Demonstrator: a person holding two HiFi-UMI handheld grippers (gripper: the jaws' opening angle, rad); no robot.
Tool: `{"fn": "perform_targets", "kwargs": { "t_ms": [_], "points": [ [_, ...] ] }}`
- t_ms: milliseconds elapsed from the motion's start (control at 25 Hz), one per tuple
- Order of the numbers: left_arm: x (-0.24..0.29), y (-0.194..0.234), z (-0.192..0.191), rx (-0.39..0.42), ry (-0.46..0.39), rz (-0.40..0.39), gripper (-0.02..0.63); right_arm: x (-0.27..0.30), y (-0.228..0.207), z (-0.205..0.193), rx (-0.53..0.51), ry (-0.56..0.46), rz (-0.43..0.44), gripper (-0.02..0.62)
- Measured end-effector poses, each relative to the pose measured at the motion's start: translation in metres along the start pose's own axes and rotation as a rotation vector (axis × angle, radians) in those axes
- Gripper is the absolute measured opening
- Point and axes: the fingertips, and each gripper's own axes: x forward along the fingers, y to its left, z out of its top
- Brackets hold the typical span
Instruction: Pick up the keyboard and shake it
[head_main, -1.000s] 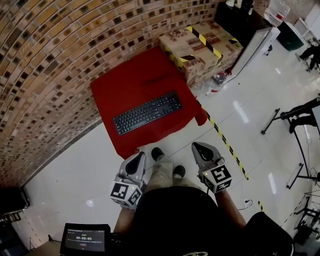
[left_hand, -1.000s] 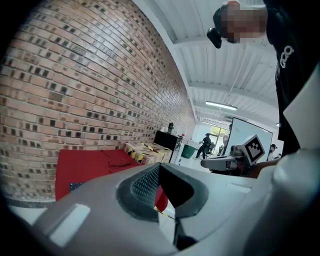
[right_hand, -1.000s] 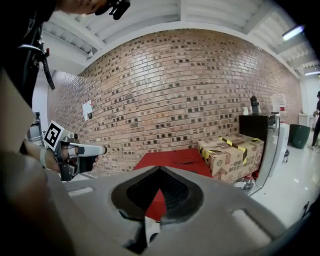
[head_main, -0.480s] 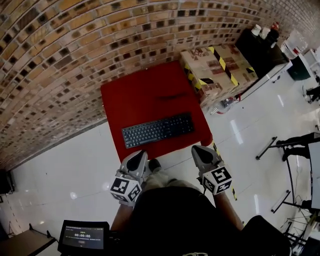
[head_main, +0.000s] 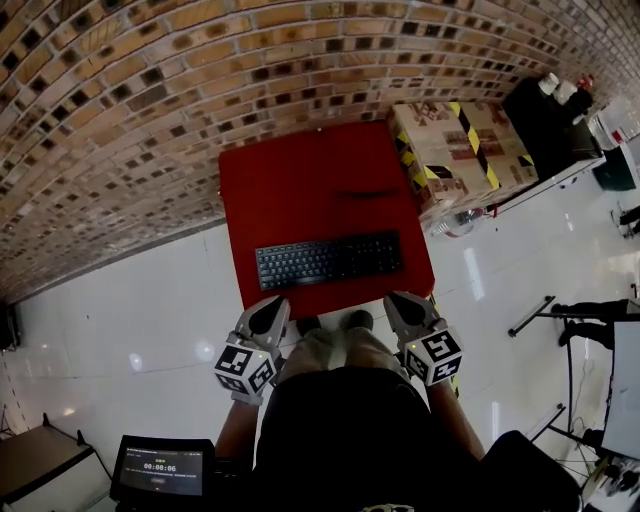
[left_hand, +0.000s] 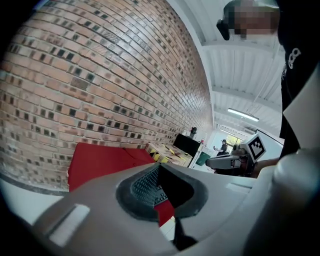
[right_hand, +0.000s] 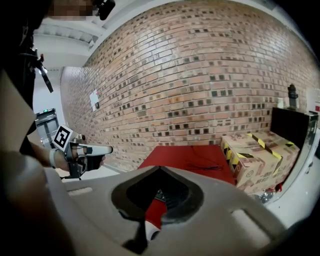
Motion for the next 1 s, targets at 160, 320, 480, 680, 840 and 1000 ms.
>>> {"fn": "perform_targets", "kwargs": {
  "t_ms": [160,320,480,680,840,1000],
  "points": [
    [0.006,0.001,-0.009,-0.027,0.024,0.026,0.015,0.008,-0.013,-0.008,0.015,0.03,0.042,-0.008],
    [0.013,0.0,-0.015,-0.06,0.04,0.071,0.015,0.014,-0.028,-0.012,0.012,0.055,0.087,-0.008],
    [0.024,-0.007,-0.016,-0.048,0.059,0.092,0.015,0.017,-0.043,-0.011,0.019,0.066,0.116,-0.008],
    [0.04,-0.021,-0.014,-0.024,0.061,0.098,0.015,0.016,-0.056,-0.013,0.018,0.073,0.137,-0.008],
    [0.049,-0.027,-0.016,-0.031,0.065,0.11,0.015,0.016,-0.064,-0.016,0.024,0.081,0.151,-0.008],
    [0.052,-0.02,-0.025,-0.051,0.084,0.133,0.015,0.02,-0.077,-0.021,0.027,0.088,0.148,-0.008]
  ]
}}
